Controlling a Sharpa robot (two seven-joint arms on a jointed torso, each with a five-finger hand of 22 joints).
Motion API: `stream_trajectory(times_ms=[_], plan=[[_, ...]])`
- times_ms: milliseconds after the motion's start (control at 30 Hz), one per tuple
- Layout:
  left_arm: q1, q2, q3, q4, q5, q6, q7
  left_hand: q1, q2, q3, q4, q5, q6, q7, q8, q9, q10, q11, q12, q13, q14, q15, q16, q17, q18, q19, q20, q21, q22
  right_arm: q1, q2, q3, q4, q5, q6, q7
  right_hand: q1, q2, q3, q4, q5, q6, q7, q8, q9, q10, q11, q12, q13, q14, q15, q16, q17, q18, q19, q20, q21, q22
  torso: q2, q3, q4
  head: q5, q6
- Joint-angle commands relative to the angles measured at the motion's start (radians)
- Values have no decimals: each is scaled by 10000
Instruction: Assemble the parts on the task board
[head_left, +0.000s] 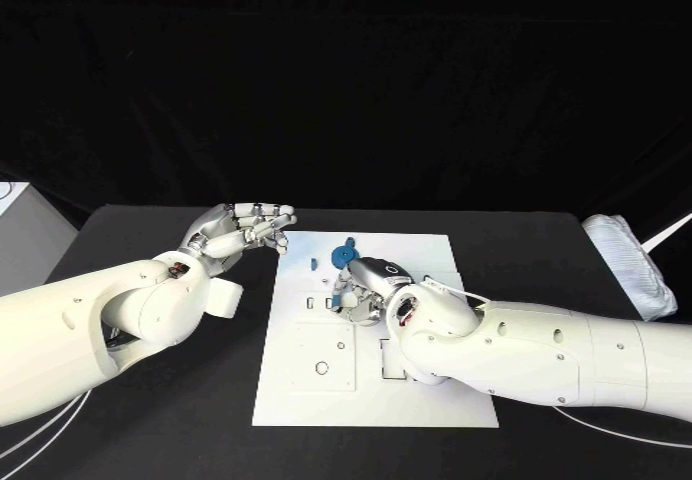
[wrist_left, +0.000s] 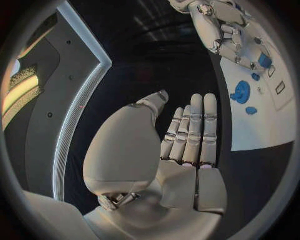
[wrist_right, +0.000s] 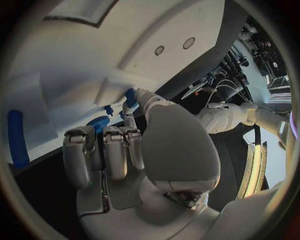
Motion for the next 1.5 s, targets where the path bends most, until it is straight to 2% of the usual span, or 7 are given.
stream_trajectory(times_ms=[33,400,1167,1233,1267,1300,1500], plan=[[7,8,6,24,-42,184,33,-42,24,50,0,-51,-59,71,-28,-9,-20,0,-6,4,-72,1,66,-16,142,-63,19,56,16,-33,9,-19,20,-336,233,-56,-102,-55,13,8,19,-12,28,-7,37,1042,-55,56,2634,1077,-19,37,2629,-67,1064,-55,43,2627,0,0,-6,6,12],[6,-1,6,20,-42,186,28,-42,24,50,0,-51,-59,71,-28,-9,-20,0,-6,4,-72,1,66,-16,142,-63,19,56,16,-39,-6,-22,-6,-345,195,-40,-353,-361,-79,25,-83,-273,143,-114,-18,955,44,-48,2535,1077,61,37,2629,-67,1064,5,43,2627,5,9,-2,-7,35],[6,-4,5,4,-45,180,22,-42,24,50,0,-51,-59,71,-28,-9,-20,0,-6,4,-72,1,66,-16,142,-63,19,56,16,-39,-27,-26,-8,-327,32,24,-573,-606,-305,109,-209,-578,264,-265,-98,815,154,-214,2384,1077,156,37,2629,-67,1064,90,43,2627,5,7,0,-11,55],[6,-5,5,3,-46,181,21,-42,24,50,0,-51,-59,71,-28,-9,-20,0,-6,4,-72,1,66,-16,142,-63,19,56,16,-39,-33,-26,-2,-318,-21,64,-657,-664,-488,177,-448,-697,300,-323,-129,720,192,-326,2283,1077,194,37,2629,-67,1064,129,43,2627,6,6,-4,-11,64],[6,-5,5,2,-49,183,20,-42,24,50,0,-51,-59,71,-28,-9,-20,0,-6,4,-72,1,66,-16,142,-63,19,56,16,-40,-38,-26,5,-313,-78,101,-713,-690,-1000,326,-1282,-932,357,-437,-185,530,248,-549,2085,1077,245,37,2629,-67,1064,190,43,2627,7,5,-3,-12,65],[6,-5,5,0,-55,186,17,-42,24,50,0,-51,-59,71,-28,-9,-20,0,-6,4,-72,1,66,-16,142,-63,19,56,16,-40,-43,-27,13,-311,-128,129,-694,-719,-1292,398,-1564,-993,373,-462,-202,504,266,-580,2057,1077,263,37,2629,-67,1064,204,43,2627,9,5,-4,-14,68],[6,0,4,-36,-191,185,-58,-64,26,80,-6,-55,-54,67,-25,-8,-5,-5,8,7,-61,-4,109,-25,145,-86,19,110,36,-41,-147,-26,131,-330,-444,243,-447,-502,-3149,633,-1586,-1227,446,-542,-253,412,333,-678,1969,1077,320,37,2629,-67,1064,254,43,2627,7,11,9,-25,85]])
